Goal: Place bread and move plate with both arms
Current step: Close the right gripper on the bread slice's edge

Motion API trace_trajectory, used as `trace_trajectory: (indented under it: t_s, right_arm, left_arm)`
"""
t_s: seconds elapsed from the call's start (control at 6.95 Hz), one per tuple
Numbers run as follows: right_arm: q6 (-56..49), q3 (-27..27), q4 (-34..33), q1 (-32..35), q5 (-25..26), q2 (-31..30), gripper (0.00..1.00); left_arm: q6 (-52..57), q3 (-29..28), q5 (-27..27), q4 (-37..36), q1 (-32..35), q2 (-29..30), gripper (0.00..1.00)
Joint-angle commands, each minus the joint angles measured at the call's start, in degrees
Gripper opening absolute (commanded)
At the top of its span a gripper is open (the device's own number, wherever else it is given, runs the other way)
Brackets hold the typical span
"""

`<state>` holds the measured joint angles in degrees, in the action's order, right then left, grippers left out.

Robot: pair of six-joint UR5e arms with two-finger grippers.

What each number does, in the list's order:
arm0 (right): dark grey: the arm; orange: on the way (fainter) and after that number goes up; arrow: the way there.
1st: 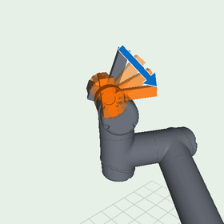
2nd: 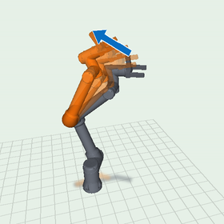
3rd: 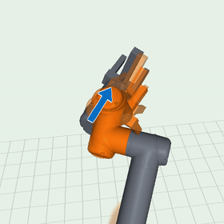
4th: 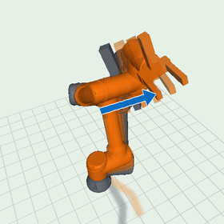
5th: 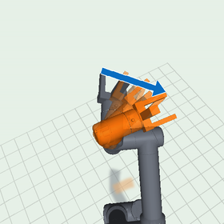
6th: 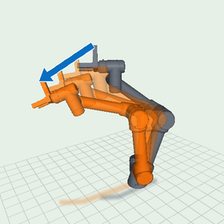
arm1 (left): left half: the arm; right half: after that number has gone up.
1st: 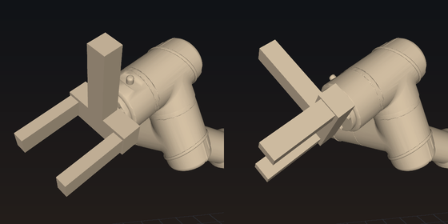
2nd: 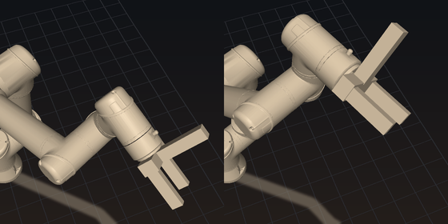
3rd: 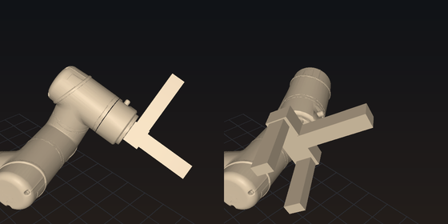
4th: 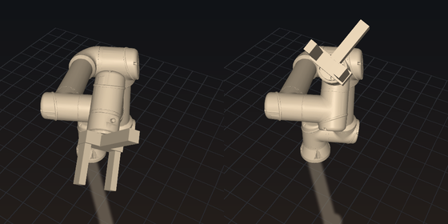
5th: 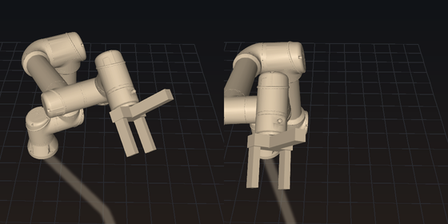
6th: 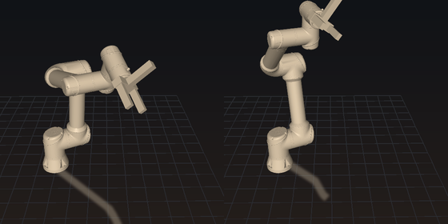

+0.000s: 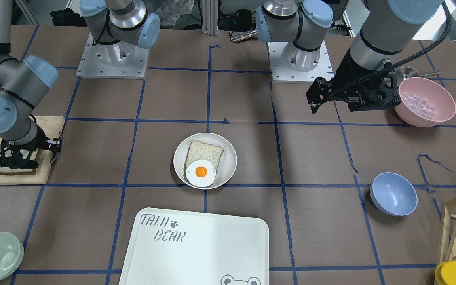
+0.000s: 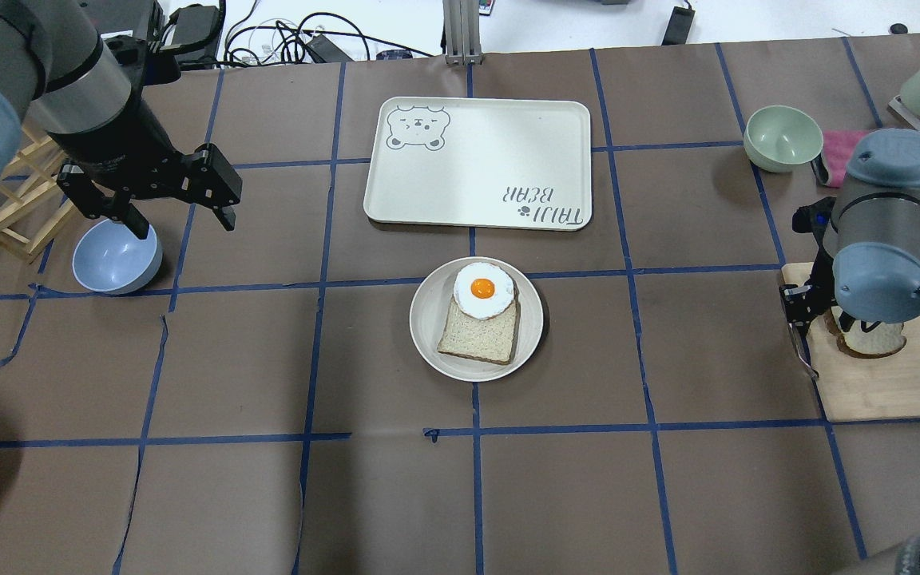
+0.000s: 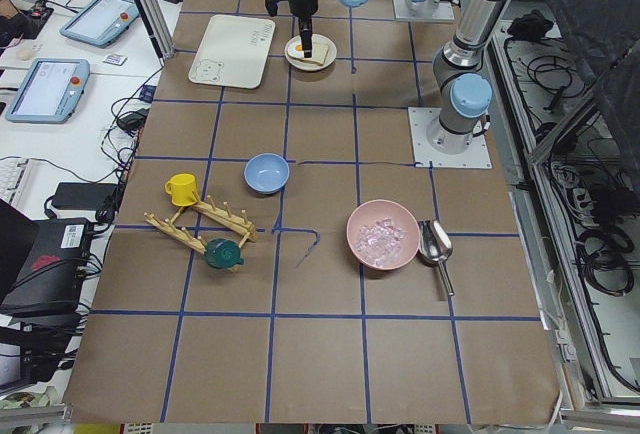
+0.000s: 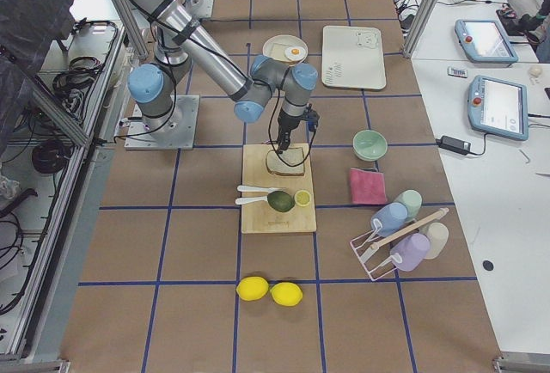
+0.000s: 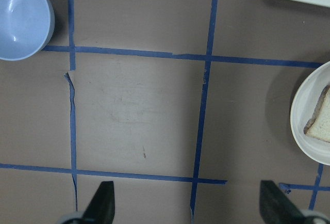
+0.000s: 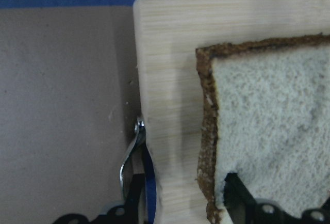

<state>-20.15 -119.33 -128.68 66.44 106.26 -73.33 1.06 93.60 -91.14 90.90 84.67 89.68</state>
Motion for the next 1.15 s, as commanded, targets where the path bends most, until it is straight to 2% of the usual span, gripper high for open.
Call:
trace_trajectory:
  t_s: [0.0,0.29,0.43,1.01]
  right_arm:
    - [-0.16,0.15,-0.26,0.00,1.57,-0.06,0.51]
    - [-0.16,0.15,-0.26,0.00,1.41,-0.50,0.48]
    - [-0.07,0.06,-0.26,0.00,1.32,-0.33,0.40]
    - [0.02,0.67,0.09,-0.09,1.23,-0.68,0.39]
  left_arm:
    - [0.00,0.09,0.00,0.07,-0.03,-0.03,1.00]
    - [0.00,0.09,0.00,0.15,-0.29,-0.12,1.00]
    - [0.00,0.09,0.00,0.15,-0.21,-0.12,1.00]
    - [0.00,0.09,-0.61,0.77,-0.56,-0.29,1.00]
